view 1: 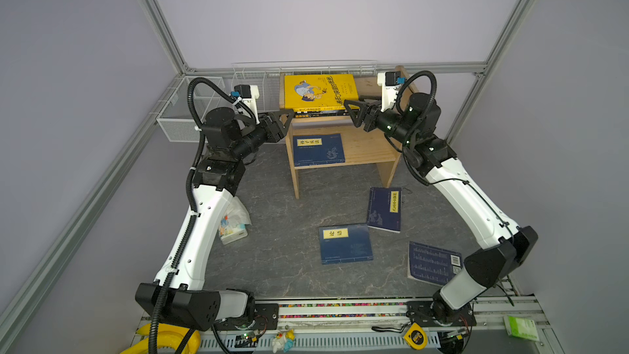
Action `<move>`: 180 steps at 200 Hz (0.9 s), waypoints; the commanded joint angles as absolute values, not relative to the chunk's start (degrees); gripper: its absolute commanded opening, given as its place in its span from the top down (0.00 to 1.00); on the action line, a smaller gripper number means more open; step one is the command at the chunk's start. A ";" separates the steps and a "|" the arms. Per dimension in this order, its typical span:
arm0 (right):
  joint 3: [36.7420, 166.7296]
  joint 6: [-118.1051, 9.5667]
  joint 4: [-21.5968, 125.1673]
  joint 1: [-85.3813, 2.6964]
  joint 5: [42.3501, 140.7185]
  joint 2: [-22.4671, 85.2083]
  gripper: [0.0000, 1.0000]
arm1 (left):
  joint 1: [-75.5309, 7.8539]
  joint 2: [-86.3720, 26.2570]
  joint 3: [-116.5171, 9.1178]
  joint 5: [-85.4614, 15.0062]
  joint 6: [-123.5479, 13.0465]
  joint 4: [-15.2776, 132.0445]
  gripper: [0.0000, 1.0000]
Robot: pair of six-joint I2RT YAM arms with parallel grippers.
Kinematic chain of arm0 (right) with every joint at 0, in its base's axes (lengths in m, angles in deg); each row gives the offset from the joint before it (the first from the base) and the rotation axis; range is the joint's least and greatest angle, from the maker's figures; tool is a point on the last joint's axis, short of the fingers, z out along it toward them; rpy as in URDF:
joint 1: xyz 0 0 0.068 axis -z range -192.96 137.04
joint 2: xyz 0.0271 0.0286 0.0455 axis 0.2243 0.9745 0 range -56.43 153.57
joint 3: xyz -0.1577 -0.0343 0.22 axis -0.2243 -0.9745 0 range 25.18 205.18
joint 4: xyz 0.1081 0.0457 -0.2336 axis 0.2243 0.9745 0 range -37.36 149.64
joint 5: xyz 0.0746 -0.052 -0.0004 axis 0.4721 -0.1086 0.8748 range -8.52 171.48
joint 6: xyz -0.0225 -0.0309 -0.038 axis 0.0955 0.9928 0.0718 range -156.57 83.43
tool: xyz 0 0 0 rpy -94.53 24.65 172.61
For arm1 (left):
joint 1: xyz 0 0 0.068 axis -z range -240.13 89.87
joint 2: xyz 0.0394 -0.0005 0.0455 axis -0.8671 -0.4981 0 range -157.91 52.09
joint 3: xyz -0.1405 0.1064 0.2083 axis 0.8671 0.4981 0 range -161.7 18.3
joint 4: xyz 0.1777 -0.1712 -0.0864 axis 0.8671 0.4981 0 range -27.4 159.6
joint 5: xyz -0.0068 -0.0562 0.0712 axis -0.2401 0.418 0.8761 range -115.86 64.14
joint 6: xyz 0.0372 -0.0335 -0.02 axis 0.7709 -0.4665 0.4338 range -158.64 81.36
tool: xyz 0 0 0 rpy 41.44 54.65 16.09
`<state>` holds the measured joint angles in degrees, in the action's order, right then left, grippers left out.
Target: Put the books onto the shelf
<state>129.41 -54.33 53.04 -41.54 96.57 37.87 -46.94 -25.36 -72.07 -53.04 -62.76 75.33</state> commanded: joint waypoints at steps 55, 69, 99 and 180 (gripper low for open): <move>127.22 -49.93 52.00 -41.22 98.60 36.56 0.29 | -45.82 -27.26 -74.22 -50.54 -61.19 73.41 0.53; 127.10 -49.54 52.13 -41.25 98.59 36.56 0.30 | -45.81 -27.38 -74.08 -50.22 -61.15 73.31 0.55; 126.46 -48.11 52.22 -41.24 99.40 36.56 0.33 | -45.63 -27.67 -73.99 -49.56 -61.23 73.37 0.58; 126.46 -45.80 53.08 -41.49 101.11 37.59 0.46 | -45.45 -28.52 -74.51 -47.93 -61.50 73.89 0.65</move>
